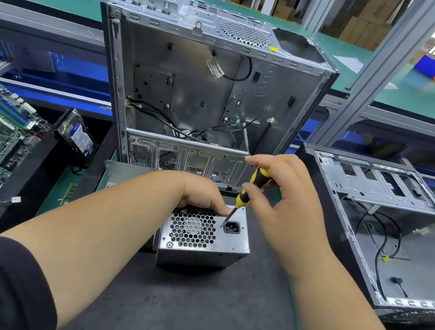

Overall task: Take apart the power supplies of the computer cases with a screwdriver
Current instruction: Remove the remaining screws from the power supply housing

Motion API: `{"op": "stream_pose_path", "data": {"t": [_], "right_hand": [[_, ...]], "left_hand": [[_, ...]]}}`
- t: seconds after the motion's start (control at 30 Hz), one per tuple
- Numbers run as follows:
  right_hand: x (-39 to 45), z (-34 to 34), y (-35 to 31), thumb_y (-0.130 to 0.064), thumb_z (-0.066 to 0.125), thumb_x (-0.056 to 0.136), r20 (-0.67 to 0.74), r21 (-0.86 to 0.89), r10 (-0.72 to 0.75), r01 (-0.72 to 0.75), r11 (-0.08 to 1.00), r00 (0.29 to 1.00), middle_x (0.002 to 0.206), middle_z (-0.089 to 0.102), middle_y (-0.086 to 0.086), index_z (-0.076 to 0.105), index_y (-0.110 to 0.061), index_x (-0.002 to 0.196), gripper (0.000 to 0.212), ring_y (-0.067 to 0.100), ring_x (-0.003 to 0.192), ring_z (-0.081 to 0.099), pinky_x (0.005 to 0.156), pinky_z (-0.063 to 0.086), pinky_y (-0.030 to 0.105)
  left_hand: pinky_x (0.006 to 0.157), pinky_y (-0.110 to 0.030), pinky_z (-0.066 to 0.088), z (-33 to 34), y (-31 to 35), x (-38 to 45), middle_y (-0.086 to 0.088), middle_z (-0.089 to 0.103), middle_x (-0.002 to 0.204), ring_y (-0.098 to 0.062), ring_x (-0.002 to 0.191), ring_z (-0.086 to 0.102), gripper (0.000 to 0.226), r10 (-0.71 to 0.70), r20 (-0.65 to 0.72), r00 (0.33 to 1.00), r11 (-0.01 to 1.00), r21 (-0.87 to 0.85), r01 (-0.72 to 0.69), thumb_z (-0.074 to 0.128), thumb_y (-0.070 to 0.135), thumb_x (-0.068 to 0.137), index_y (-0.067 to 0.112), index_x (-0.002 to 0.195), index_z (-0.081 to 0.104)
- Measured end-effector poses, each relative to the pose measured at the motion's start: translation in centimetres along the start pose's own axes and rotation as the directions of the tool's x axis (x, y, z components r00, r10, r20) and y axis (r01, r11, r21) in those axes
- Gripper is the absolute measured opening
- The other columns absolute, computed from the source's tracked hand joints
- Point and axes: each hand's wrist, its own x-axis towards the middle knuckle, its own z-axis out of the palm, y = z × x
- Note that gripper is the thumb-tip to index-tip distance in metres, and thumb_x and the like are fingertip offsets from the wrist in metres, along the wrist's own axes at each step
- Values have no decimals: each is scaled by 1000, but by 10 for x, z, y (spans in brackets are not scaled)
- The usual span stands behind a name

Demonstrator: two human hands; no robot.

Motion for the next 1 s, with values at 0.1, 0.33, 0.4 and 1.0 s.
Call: {"op": "stream_pose_path", "data": {"t": [0.1, 0.33, 0.4, 1.0], "right_hand": [[-1, -1, -1, -1, 66, 86, 26, 60, 58, -59, 996, 998, 103, 55, -9, 59, -22, 124, 45, 12, 100, 59, 88, 52, 30], [2, 0, -2, -15, 77, 86, 16, 15, 12, -13, 1000, 1000, 99, 54, -8, 68, -18, 114, 29, 10, 93, 55, 83, 43, 15], [3, 1, -2, -14, 80, 83, 2, 39, 34, -34, 999, 999, 99, 52, -8, 70, -19, 110, 29, 11, 91, 55, 82, 43, 15], [-2, 0, -10, -18, 75, 86, 30, 62, 127, -129, 990, 991, 90, 63, -11, 53, -33, 96, 28, 15, 83, 61, 74, 51, 34]], "left_hand": [[87, -37, 50, 0, 0, 0, -5, 70, 84, -24, 84, 63, 26, 6, -4, 1000, 1000, -7, -6, 65, 34, 93, 11, 82, 69], [105, -47, 47, -3, -5, 2, -12, 73, 111, -32, 111, 66, 36, 12, 11, 1000, 1000, 10, -12, 64, 37, 93, 5, 108, 71], [105, -50, 48, -3, -5, 2, -16, 71, 115, -35, 111, 66, 42, 9, 28, 1000, 1000, -4, -9, 64, 39, 93, 3, 115, 69], [89, -34, 46, -5, -7, 8, -3, 72, 99, -21, 96, 64, 28, 55, 12, 998, 997, 51, -55, 62, 41, 93, 15, 89, 72]]}}
